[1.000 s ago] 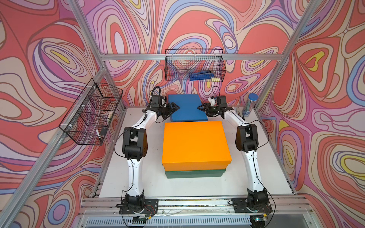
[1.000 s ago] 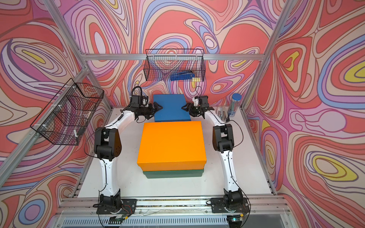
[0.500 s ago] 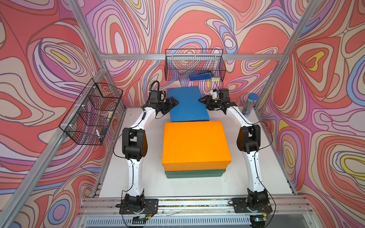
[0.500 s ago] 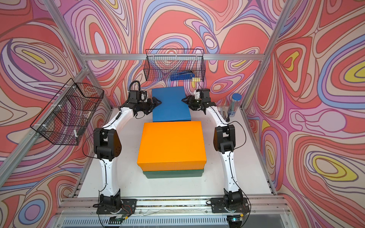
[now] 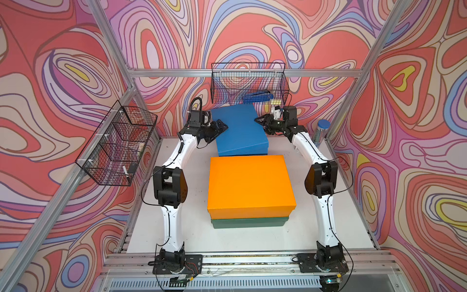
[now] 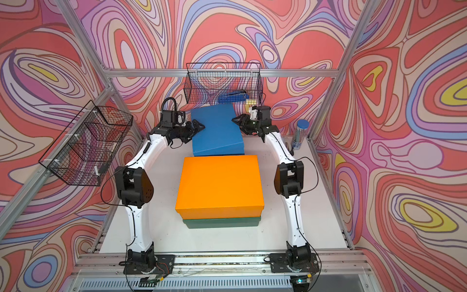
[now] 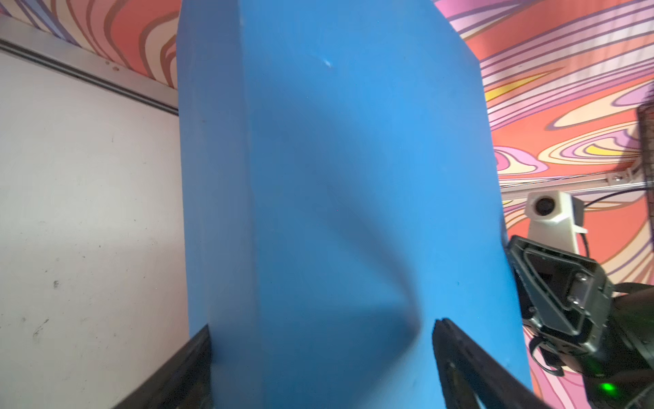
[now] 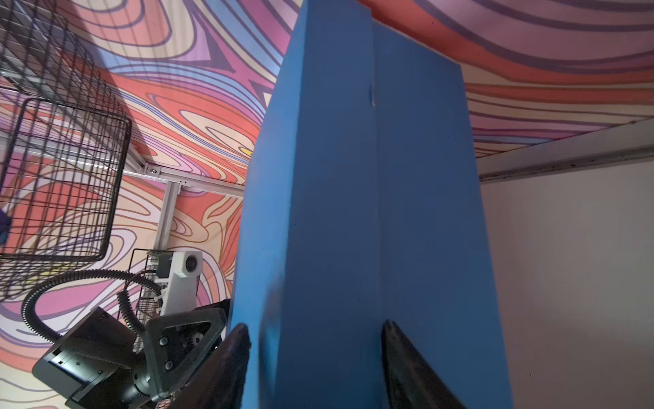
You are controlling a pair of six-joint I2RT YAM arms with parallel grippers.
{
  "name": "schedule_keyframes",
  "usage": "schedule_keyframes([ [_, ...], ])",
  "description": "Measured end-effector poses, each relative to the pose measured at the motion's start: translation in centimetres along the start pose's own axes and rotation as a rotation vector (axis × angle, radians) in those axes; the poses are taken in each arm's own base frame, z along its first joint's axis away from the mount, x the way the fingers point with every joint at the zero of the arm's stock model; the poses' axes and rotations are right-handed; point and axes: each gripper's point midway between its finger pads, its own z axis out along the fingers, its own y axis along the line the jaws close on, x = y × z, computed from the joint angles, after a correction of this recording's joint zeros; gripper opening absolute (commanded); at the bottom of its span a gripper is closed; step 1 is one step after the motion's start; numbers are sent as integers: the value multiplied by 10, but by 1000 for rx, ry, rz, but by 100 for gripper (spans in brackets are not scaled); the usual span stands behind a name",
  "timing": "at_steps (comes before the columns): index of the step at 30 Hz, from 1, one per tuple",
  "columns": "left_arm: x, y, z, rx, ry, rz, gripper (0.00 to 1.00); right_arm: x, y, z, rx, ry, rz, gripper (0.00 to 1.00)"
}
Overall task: Stack the shoeboxes
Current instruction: Pick up the shoebox from the center of the board.
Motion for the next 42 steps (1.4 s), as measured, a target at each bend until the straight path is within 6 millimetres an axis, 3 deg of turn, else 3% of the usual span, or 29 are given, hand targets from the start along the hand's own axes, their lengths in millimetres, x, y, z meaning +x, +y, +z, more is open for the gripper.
schedule_keyframes([
  [7,-11,-20,-16,29,-33,8,90,-6,20,-9,-22,-21,22,61],
  [15,-10,-21,-19,23,-27,-17,90,-15,46,-20,-81,-59,64,62],
  [28,-23,-48,-46,56,-80,-38,89,-18,55,-21,-120,-66,142,62],
  [42,-37,-59,-58,87,-115,-145,87,-24,65,-21,-179,-81,242,62],
])
